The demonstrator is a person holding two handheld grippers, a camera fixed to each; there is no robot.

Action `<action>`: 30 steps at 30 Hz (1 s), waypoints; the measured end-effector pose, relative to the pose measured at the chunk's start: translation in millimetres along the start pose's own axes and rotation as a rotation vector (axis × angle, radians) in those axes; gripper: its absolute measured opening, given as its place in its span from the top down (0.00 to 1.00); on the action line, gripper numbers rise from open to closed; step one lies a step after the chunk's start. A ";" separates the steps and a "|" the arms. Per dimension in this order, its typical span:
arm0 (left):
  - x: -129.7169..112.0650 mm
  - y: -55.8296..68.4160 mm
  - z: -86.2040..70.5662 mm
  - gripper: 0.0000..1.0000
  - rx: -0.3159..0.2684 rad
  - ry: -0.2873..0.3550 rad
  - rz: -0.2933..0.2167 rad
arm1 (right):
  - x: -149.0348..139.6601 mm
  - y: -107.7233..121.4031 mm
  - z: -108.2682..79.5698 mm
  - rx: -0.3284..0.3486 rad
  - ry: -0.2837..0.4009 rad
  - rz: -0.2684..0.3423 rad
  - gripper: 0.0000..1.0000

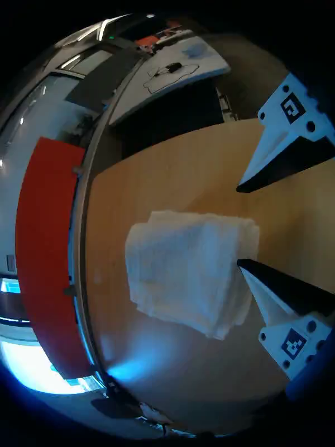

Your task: Fold towel

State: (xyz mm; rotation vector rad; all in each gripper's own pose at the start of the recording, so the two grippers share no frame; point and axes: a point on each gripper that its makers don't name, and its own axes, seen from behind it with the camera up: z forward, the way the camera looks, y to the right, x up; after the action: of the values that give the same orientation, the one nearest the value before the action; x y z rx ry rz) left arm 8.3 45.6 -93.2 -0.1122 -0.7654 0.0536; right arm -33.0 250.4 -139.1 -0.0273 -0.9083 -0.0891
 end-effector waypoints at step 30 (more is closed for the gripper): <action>32.8 -12.6 6.6 0.24 0.013 0.099 -0.037 | 146.3 -90.1 -43.4 0.056 0.431 0.044 0.08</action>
State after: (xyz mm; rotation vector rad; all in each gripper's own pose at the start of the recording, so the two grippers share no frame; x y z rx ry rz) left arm 27.4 36.5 -64.4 -0.0873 -0.6681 0.0180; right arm 82.6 148.4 -51.7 0.0236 -0.4793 -0.0261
